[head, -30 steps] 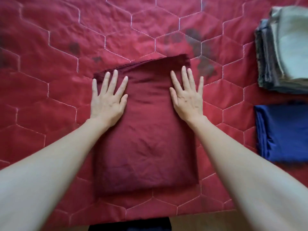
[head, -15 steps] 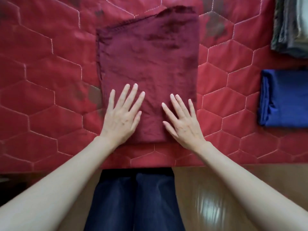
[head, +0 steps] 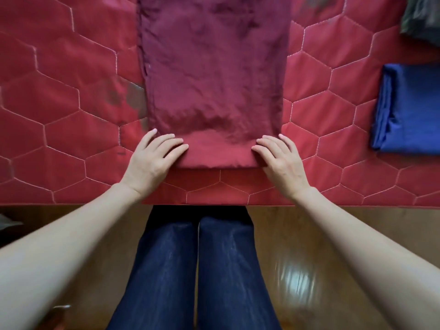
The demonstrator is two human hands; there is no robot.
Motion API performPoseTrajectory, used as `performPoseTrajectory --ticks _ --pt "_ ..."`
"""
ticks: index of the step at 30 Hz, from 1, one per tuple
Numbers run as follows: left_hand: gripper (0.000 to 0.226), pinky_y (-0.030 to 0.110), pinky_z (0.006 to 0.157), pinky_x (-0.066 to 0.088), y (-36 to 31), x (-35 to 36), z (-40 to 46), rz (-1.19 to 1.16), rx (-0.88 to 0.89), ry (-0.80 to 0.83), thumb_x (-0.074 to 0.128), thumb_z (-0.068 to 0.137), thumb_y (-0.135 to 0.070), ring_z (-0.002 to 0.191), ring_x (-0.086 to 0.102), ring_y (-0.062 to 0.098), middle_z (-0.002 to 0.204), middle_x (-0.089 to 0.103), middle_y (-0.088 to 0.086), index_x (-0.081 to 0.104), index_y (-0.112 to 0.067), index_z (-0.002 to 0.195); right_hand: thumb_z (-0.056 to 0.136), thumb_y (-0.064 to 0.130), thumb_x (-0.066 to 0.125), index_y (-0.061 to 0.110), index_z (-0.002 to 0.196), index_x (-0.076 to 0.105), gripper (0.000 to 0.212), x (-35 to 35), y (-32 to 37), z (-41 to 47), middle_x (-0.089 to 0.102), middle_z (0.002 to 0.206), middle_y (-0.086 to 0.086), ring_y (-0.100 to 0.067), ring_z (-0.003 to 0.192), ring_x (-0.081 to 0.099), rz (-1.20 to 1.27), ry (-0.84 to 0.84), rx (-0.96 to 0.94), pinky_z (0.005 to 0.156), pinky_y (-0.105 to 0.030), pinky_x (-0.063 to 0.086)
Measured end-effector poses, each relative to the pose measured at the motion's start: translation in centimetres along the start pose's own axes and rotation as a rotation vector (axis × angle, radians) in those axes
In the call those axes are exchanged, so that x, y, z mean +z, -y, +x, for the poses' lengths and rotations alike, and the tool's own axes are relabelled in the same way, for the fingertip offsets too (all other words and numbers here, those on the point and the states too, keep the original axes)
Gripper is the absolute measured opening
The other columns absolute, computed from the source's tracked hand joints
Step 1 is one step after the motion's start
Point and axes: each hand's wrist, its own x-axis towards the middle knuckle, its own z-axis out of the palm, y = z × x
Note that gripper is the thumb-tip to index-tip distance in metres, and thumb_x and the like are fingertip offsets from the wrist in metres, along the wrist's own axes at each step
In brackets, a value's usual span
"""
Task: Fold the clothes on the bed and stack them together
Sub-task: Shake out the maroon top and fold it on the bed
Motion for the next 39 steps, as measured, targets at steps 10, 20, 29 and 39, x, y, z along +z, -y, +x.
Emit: performPoseTrajectory --ticks 10,20,29,39 --pt "0.017 0.036 0.079 0.053 2.7 -9.5 5.1 -0.372 -0.225 -0.068 0.068 0.083 0.007 0.084 0.069 0.023 0.093 0.072 0.009 0.071 0.001 0.099 0.084 0.0 0.064 0.006 0.094 0.069 0.013 -9.1 -2.7 7.4 0.068 0.089 -0.004 -0.025 0.085 0.062 0.268 -0.08 0.184 0.083 -0.034 0.046" --pt "0.028 0.013 0.09 0.042 14.0 -13.0 21.3 -0.541 -0.434 -0.052 0.072 0.079 0.001 0.095 0.062 -0.002 0.099 0.071 0.002 0.07 -0.011 0.105 0.086 0.015 0.068 0.01 0.097 0.072 0.012 -10.8 -10.2 26.0 0.072 0.095 -0.005 -0.017 0.088 0.063 0.447 -0.076 0.485 0.083 -0.032 0.046" --pt "0.03 0.031 0.094 0.044 17.8 -5.3 26.3 -0.475 -0.749 -0.108 0.061 0.084 -0.006 0.101 0.06 0.021 0.112 0.066 0.003 0.067 -0.019 0.111 0.091 0.025 0.06 0.017 0.104 0.069 0.019 -4.6 -13.1 32.6 0.068 0.11 -0.004 -0.025 0.109 0.058 0.271 -0.02 0.673 0.089 -0.037 0.045" --pt "0.052 0.056 0.117 0.018 6.0 -2.1 23.7 0.034 -0.38 -0.109 0.041 0.092 -0.017 0.145 0.026 0.031 0.152 0.037 0.011 0.044 -0.007 0.143 0.093 0.012 0.05 0.01 0.134 0.055 0.042 -1.1 -0.5 29.2 0.047 0.145 -0.013 -0.028 0.139 0.038 0.086 -0.316 0.309 0.115 -0.049 0.024"
